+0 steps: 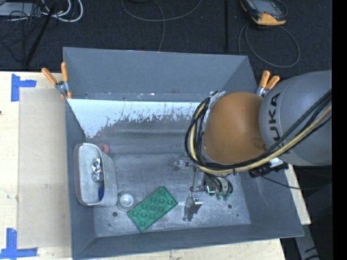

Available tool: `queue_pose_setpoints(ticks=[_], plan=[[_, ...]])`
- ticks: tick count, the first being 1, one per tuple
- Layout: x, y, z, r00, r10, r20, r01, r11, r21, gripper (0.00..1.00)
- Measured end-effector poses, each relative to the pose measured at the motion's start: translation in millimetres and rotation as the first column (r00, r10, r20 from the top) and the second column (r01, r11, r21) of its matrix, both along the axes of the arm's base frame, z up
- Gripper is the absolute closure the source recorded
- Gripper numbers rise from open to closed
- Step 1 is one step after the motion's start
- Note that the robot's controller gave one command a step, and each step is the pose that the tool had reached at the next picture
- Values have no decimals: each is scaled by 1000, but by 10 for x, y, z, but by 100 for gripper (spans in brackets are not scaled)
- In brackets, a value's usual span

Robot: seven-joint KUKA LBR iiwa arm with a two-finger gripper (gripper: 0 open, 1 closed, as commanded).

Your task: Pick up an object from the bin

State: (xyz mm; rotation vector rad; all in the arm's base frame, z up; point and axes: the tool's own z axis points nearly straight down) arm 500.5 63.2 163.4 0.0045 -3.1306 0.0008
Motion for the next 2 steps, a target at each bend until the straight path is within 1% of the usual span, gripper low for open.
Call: queue_pose_setpoints(ticks=[1, 2], plan=[[-81, 271, -935, 990, -142, 21, 142, 990, 3, 0], [-71, 274, -894, 990, -142, 21, 142, 990, 4, 100]])
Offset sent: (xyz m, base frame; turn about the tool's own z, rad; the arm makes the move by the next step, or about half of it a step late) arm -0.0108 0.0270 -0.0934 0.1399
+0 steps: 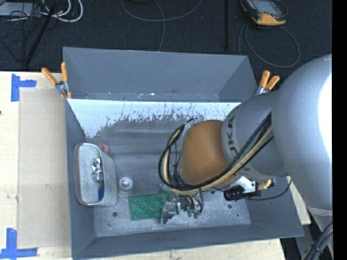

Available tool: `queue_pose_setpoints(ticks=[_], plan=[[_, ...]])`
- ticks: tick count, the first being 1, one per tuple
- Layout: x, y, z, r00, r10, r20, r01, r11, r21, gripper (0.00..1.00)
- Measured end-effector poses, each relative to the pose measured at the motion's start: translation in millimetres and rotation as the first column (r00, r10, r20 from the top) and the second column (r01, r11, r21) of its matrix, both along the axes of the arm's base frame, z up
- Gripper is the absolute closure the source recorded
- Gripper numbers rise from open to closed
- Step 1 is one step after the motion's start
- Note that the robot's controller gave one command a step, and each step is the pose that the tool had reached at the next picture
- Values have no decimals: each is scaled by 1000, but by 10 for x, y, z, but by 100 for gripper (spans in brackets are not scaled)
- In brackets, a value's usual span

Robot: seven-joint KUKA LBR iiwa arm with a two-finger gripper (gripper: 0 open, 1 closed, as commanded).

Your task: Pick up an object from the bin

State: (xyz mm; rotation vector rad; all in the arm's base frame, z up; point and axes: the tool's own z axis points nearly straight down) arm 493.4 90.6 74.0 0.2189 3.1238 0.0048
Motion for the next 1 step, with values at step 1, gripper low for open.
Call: queue_pose_setpoints(ticks=[1], plan=[[57, -99, 1569, 1000, -11, -4, 11, 1000, -1, 100]])
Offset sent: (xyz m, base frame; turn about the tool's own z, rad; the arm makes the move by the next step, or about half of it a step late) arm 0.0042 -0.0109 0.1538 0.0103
